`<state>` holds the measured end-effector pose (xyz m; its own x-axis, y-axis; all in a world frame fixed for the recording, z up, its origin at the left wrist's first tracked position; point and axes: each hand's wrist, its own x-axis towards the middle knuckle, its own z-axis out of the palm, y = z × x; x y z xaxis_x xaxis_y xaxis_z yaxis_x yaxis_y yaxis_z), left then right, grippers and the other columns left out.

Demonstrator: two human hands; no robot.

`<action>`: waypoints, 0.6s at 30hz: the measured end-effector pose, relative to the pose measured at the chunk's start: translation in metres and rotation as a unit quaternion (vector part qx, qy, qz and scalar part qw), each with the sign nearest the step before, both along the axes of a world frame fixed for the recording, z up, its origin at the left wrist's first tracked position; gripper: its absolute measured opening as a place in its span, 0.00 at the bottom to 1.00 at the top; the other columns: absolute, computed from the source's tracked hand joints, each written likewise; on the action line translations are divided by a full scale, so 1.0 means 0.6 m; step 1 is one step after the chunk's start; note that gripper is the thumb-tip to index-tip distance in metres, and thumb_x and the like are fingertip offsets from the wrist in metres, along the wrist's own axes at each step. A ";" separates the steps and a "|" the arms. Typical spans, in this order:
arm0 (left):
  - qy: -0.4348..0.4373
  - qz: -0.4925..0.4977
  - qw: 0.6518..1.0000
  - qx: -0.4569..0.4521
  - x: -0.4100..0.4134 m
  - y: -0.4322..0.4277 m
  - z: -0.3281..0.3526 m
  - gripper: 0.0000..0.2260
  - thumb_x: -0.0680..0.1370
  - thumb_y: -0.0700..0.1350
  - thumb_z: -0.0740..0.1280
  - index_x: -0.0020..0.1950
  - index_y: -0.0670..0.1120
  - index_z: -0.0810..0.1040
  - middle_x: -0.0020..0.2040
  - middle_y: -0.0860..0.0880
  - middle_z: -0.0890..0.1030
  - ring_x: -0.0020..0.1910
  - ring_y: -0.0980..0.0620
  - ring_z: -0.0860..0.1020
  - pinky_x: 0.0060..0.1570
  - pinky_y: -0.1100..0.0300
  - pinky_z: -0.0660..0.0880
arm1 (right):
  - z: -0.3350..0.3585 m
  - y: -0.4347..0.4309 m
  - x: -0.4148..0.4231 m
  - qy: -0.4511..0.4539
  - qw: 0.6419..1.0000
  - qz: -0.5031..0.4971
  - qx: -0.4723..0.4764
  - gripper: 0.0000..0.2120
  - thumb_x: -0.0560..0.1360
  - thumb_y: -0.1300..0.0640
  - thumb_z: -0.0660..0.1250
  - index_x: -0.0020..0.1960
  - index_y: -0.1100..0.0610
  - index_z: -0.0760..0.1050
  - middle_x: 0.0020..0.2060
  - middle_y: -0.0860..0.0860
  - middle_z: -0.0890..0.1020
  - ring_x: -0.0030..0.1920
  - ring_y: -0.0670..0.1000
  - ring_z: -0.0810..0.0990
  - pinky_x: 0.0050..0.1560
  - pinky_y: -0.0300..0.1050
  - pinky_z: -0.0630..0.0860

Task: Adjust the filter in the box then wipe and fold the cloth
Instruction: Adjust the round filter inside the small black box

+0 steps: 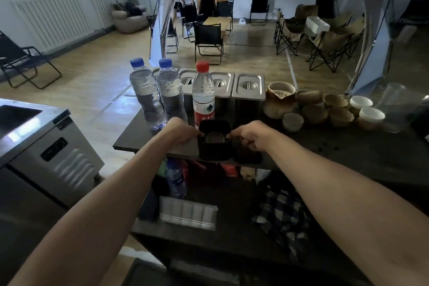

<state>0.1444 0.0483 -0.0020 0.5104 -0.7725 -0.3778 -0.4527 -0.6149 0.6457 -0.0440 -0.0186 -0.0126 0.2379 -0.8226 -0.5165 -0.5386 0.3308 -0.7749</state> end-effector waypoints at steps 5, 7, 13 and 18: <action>-0.013 -0.008 1.000 0.004 0.000 0.004 0.012 0.16 0.69 0.50 0.78 0.37 0.43 0.74 0.29 0.47 0.73 0.22 0.52 0.67 0.21 0.64 0.63 | 0.005 0.002 -0.013 0.016 1.000 -0.003 -0.023 0.07 0.70 0.60 0.76 0.36 0.57 0.78 0.26 0.49 0.72 0.25 0.46 0.65 0.17 0.35 0.60; -0.011 -0.001 0.999 -0.035 0.001 0.006 0.027 0.15 0.68 0.49 0.78 0.40 0.42 0.76 0.31 0.47 0.75 0.23 0.52 0.69 0.23 0.65 0.65 | 0.017 -0.003 -0.030 0.025 0.999 -0.006 -0.036 0.09 0.69 0.60 0.76 0.35 0.57 0.78 0.25 0.50 0.71 0.25 0.46 0.64 0.14 0.32 0.57; -0.029 -0.127 0.987 -0.098 -0.097 0.013 0.120 0.11 0.74 0.51 0.72 0.41 0.42 0.84 0.30 0.50 0.79 0.27 0.53 0.72 0.27 0.64 0.68 | 0.029 -0.025 -0.097 0.088 0.995 -0.008 -0.035 0.08 0.71 0.54 0.75 0.37 0.56 0.80 0.27 0.49 0.74 0.24 0.45 0.65 0.18 0.33 0.60; -0.143 -0.259 0.952 0.083 -0.187 0.012 0.058 0.10 0.75 0.48 0.66 0.42 0.43 0.82 0.39 0.48 0.86 0.34 0.49 0.79 0.33 0.59 0.76 | -0.001 -0.019 -0.129 0.124 0.991 0.000 -0.049 0.14 0.64 0.47 0.79 0.37 0.54 0.78 0.31 0.50 0.78 0.23 0.46 0.70 0.28 0.37 0.66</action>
